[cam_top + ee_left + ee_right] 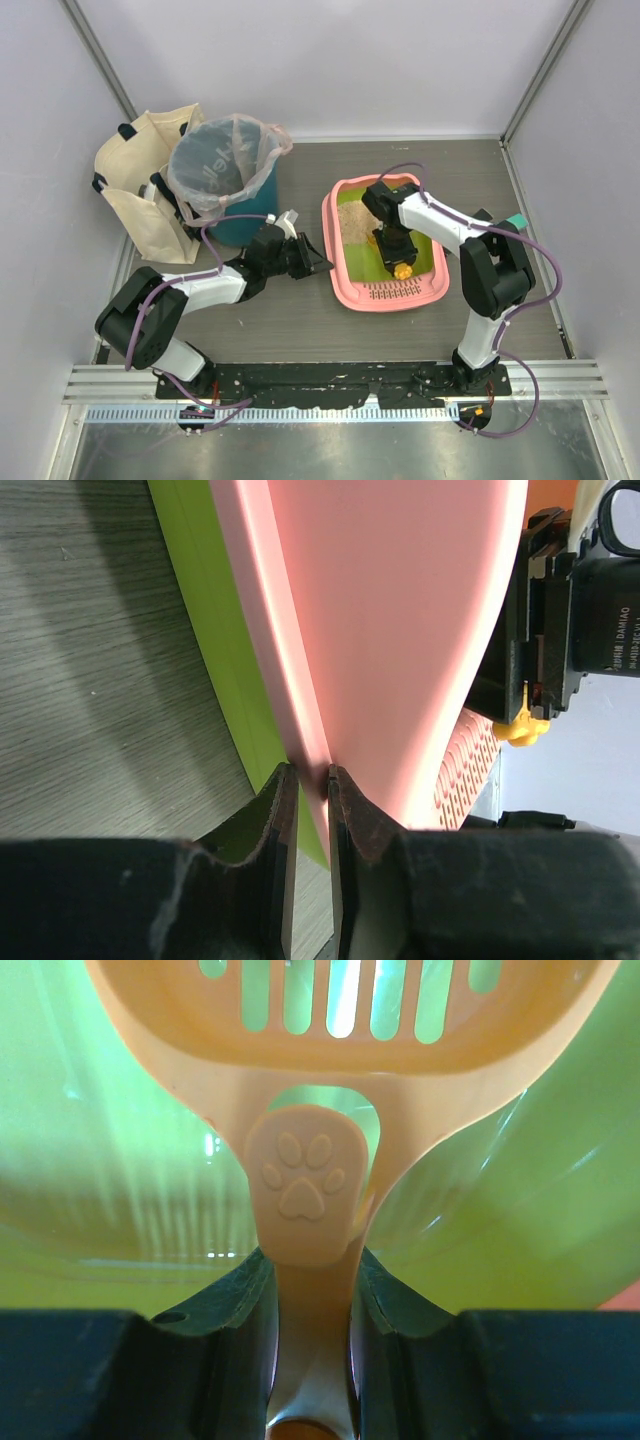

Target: Clean the litter box

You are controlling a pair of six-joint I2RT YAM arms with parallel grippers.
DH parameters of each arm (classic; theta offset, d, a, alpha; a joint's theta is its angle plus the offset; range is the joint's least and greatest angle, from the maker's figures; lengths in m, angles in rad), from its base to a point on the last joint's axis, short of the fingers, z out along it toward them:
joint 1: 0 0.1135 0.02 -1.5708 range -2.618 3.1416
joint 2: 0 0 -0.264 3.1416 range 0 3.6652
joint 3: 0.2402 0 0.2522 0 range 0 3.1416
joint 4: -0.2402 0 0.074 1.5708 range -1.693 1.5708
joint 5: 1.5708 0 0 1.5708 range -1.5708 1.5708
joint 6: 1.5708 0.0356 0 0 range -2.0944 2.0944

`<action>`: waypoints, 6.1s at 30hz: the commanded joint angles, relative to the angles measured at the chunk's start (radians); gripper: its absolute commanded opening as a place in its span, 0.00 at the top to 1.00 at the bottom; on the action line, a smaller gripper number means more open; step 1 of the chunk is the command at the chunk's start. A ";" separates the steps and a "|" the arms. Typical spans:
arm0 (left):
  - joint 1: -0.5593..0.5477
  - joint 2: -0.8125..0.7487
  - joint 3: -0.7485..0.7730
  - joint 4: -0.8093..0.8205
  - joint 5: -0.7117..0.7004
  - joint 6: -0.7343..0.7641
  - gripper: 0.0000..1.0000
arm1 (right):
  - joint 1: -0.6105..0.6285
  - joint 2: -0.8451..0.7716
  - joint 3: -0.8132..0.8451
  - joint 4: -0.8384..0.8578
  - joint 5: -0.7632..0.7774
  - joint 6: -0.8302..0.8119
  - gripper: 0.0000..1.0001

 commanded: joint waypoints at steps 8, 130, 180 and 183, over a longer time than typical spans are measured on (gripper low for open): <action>-0.021 -0.001 0.021 -0.030 -0.008 0.047 0.82 | -0.004 0.033 -0.059 0.184 -0.008 0.028 0.99; -0.155 0.134 0.499 -0.412 -0.461 0.478 0.43 | -0.076 0.019 0.172 -0.092 -0.149 -0.047 0.99; -0.172 0.069 0.517 -0.435 -0.468 0.469 0.48 | -0.080 -0.182 -0.254 0.543 -0.123 -0.076 0.99; -0.172 0.066 0.528 -0.448 -0.462 0.484 0.45 | -0.080 -0.209 -0.298 0.576 -0.122 -0.084 0.99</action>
